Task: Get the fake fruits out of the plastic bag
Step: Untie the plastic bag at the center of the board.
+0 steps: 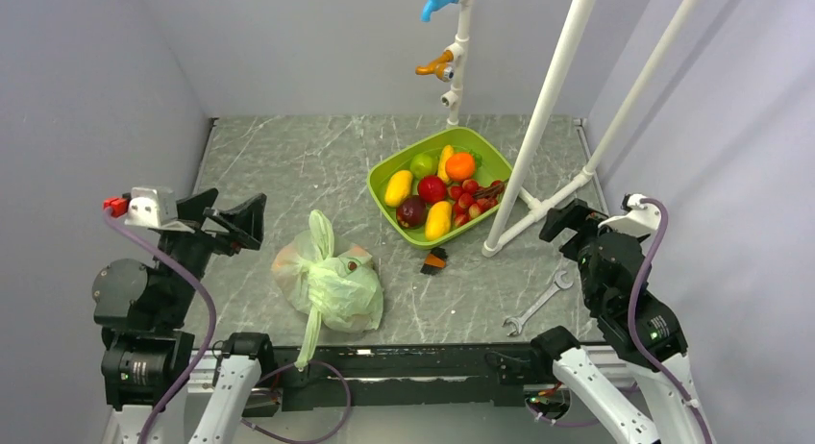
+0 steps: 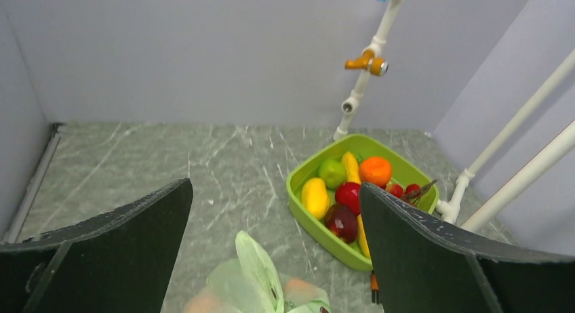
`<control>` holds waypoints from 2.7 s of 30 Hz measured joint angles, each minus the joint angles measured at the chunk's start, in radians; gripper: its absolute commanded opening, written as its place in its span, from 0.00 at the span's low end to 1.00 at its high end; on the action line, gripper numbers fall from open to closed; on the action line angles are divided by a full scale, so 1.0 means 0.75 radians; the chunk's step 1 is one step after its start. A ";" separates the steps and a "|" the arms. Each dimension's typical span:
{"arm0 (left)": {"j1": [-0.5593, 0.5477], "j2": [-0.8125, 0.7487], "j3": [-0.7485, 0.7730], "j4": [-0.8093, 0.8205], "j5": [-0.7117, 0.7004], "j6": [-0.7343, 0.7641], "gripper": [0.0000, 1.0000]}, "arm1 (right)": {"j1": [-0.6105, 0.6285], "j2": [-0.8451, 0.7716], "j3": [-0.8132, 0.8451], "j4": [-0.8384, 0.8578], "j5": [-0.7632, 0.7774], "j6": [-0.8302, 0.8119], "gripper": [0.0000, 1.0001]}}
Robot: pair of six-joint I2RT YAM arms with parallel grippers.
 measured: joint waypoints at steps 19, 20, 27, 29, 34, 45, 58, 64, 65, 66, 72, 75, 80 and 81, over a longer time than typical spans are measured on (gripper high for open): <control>0.000 0.314 -0.349 -0.185 0.221 0.036 0.99 | 0.000 0.124 -0.173 -0.053 -0.239 0.191 1.00; 0.000 0.339 -0.357 -0.198 0.224 0.048 1.00 | 0.000 0.124 -0.192 -0.047 -0.275 0.197 1.00; -0.006 0.497 -0.363 -0.228 0.230 0.165 0.99 | 0.000 0.164 -0.343 0.098 -0.682 0.204 1.00; -0.024 0.543 -0.367 -0.223 0.222 0.177 0.99 | 0.000 0.215 -0.374 0.184 -0.835 0.201 1.00; -0.067 0.548 -0.496 -0.179 0.205 0.183 0.98 | 0.019 0.324 -0.524 0.486 -1.201 0.248 1.00; -0.012 0.368 -0.546 -0.076 0.147 0.201 0.99 | 0.787 0.838 -0.304 0.776 -0.977 0.206 1.00; -0.012 0.313 -0.546 -0.081 0.023 0.200 0.99 | 1.238 1.483 0.265 0.858 -0.360 -0.113 0.90; -0.012 0.318 -0.546 -0.081 0.010 0.200 0.99 | 1.278 1.638 0.371 0.853 -0.285 -0.186 0.82; -0.012 0.318 -0.546 -0.081 0.010 0.200 0.99 | 1.281 1.659 0.390 0.853 -0.274 -0.196 0.80; -0.012 0.317 -0.546 -0.081 0.011 0.200 0.99 | 1.283 1.674 0.400 0.856 -0.261 -0.203 0.78; -0.012 0.334 -0.546 -0.073 0.066 0.200 0.99 | 1.285 1.703 0.403 0.851 -0.172 -0.220 0.54; -0.011 0.346 -0.549 -0.062 0.125 0.200 0.99 | 1.285 1.693 0.354 0.875 -0.122 -0.204 0.40; -0.016 0.351 -0.578 -0.016 0.270 0.201 0.96 | 1.284 1.661 0.238 0.878 -0.072 -0.170 0.00; -0.020 0.362 -0.580 -0.011 0.305 0.202 0.96 | 1.284 1.644 0.215 0.883 -0.068 -0.169 0.00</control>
